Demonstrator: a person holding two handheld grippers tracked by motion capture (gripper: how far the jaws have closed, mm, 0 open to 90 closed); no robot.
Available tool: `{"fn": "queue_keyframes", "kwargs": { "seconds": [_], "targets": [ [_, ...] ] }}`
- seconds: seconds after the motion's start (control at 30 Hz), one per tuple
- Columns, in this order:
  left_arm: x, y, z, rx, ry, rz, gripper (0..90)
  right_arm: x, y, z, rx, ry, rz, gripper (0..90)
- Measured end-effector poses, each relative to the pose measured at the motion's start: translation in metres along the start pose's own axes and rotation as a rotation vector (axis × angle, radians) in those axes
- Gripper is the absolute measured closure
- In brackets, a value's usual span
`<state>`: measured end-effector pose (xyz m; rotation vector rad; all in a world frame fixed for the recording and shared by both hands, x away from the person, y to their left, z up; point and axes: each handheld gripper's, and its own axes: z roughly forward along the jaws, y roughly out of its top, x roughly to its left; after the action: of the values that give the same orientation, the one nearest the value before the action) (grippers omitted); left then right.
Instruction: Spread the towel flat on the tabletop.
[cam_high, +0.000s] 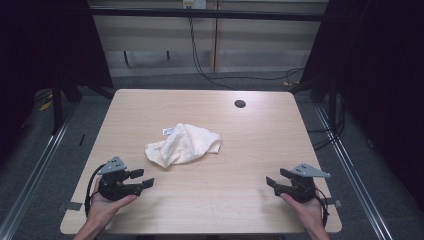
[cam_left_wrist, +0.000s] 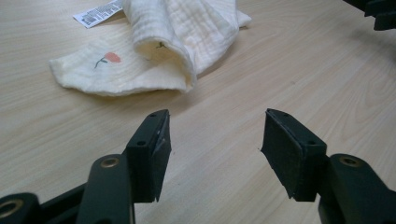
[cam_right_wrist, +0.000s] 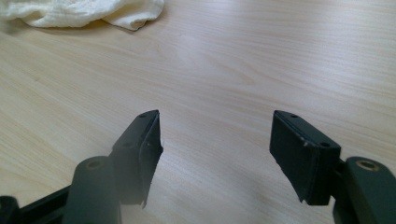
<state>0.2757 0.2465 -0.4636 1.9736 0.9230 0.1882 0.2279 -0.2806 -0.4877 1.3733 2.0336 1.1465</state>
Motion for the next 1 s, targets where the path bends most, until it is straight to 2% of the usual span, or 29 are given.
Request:
{"fn": "queue_keyframes", "kwargs": {
  "seconds": [0.2, 0.37, 0.4, 0.53, 0.73, 0.83, 0.87, 1.0],
  "targets": [
    [0.0, 0.005, 0.003, 0.001, -0.039, 0.004, 47.8, -0.002, -0.001, -0.002, 0.001, 0.026, 0.022, 33.4],
    [-0.001, 0.011, 0.007, -0.003, -0.055, 0.004, 49.9, -0.002, -0.001, -0.003, -0.002, 0.035, 0.018, 34.0],
    [0.0, 0.013, 0.009, -0.003, -0.067, -0.01, 49.5, 0.0, -0.001, -0.004, 0.0, 0.049, 0.0, 37.0],
    [0.0, 0.019, 0.012, 0.01, -0.052, -0.016, 45.8, 0.005, 0.001, -0.006, -0.007, 0.066, -0.01, 36.7],
    [-0.001, 0.033, 0.008, -0.017, -0.044, 0.027, 46.1, 0.01, 0.003, -0.011, -0.016, 0.086, -0.011, 37.7],
    [0.001, 0.039, 0.011, -0.017, -0.046, 0.045, 51.0, 0.009, 0.003, -0.009, -0.014, 0.099, -0.005, 38.6],
    [0.004, 0.046, 0.015, -0.023, -0.051, 0.051, 52.2, 0.009, 0.004, -0.008, -0.014, 0.105, -0.006, 38.6],
    [0.011, 0.057, 0.024, -0.033, -0.062, 0.046, 50.5, 0.007, 0.004, -0.006, -0.003, 0.119, -0.001, 38.0]
  ]
}}
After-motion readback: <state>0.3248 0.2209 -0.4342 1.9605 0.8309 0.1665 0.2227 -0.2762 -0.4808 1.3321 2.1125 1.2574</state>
